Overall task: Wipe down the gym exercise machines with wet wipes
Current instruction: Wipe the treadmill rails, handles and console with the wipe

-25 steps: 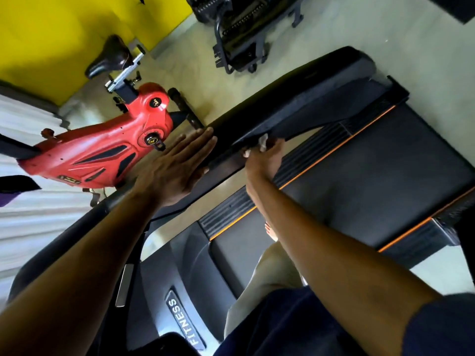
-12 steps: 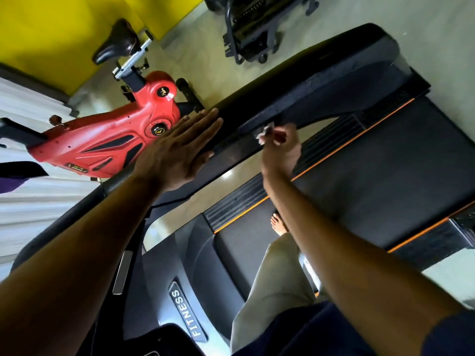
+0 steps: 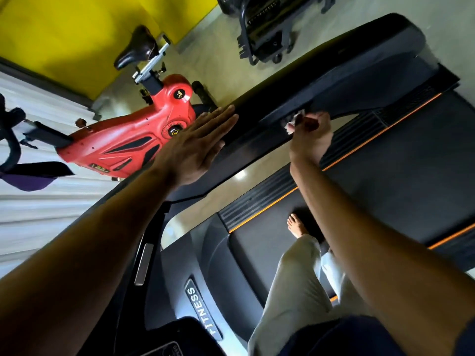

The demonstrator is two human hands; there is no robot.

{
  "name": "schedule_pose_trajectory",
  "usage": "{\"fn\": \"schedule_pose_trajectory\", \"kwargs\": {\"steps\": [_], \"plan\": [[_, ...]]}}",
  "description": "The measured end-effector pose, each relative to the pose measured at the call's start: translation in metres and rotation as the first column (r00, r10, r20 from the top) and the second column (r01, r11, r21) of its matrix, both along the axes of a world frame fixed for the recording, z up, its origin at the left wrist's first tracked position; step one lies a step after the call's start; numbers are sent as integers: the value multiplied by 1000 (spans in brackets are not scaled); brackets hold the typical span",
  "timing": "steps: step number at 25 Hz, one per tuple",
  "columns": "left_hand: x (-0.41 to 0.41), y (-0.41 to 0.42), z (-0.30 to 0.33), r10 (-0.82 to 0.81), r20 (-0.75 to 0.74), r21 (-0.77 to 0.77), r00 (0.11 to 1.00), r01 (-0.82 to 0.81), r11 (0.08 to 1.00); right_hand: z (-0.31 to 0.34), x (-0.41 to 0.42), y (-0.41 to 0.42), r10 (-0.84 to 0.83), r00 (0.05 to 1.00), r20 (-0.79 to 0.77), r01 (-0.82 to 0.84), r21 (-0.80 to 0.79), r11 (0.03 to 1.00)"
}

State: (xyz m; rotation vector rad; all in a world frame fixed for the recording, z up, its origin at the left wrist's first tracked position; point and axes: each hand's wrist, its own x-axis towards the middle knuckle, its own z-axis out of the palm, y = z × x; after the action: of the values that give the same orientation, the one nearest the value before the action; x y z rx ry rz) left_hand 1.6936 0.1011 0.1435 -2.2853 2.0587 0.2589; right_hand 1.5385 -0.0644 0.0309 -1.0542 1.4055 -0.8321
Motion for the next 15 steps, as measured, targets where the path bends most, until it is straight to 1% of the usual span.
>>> {"fn": "schedule_pose_trajectory", "kwargs": {"steps": [2,4,5,7,9,11,13,15], "plan": [[-1,12,6,21,-35,8,999,-20,1000,4,4,29,60,998,27,-60,-18,998],[4,41,11,47,-54,2,997,-47,999,11,12,78,222,973,68,-222,-11,975],[7,60,13,58,-35,14,998,-57,998,16,16,102,307,949,77,-308,-2,952],[7,86,15,73,19,36,997,-73,997,19,21,133,384,917,108,-390,35,920],[7,90,13,96,19,25,995,-96,995,16,20,128,355,928,118,-360,25,933],[8,88,12,102,-2,0,995,-102,995,5,17,100,221,972,80,-225,32,974],[10,90,13,99,9,-27,995,-99,995,-5,15,76,99,994,37,-102,96,990],[8,90,14,101,4,-21,995,-101,995,-5,20,85,98,995,5,-98,146,984]]}}
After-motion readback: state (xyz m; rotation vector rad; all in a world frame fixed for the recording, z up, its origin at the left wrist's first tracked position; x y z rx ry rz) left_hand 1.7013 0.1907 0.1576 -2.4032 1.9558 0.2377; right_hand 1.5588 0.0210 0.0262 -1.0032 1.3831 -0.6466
